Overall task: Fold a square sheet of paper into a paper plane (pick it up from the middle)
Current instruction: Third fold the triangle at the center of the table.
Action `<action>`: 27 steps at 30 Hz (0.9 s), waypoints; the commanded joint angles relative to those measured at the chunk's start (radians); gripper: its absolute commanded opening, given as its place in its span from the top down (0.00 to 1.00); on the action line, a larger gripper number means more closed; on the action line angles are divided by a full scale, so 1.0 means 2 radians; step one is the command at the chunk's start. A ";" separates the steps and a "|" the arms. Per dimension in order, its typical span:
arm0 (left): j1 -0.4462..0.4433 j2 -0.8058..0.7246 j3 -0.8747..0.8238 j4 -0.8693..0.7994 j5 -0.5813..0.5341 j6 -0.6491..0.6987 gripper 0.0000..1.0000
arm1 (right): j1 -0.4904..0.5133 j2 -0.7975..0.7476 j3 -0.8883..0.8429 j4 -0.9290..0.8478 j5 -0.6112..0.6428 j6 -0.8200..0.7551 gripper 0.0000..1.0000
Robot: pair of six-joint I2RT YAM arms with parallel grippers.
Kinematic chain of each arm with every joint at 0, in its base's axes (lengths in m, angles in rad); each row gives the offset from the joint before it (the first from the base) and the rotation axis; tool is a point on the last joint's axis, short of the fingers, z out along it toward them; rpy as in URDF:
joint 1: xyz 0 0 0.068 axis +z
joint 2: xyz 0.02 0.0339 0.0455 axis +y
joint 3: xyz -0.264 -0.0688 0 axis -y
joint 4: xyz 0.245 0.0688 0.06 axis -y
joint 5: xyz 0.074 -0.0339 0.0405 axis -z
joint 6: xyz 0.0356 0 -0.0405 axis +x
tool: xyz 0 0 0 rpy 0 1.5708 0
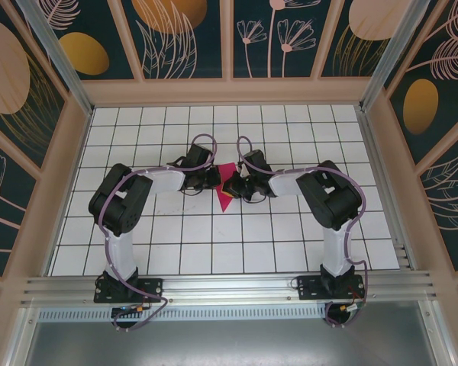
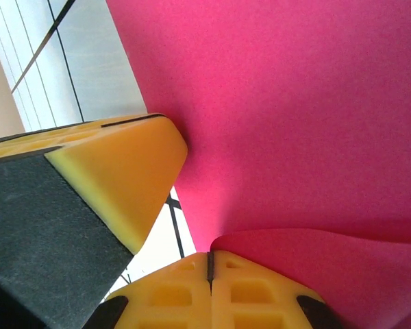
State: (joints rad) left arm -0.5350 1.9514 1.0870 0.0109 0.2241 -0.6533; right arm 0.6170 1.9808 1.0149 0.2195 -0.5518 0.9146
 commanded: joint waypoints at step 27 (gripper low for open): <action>0.036 -0.104 -0.042 -0.025 -0.065 -0.052 0.77 | 0.001 0.023 0.006 -0.034 0.027 -0.024 0.73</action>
State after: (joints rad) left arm -0.4793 1.7775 1.0401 -0.0433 0.1188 -0.7162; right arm 0.6182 1.9991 1.0405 0.2108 -0.5617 0.8890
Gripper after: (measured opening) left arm 0.230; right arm 0.252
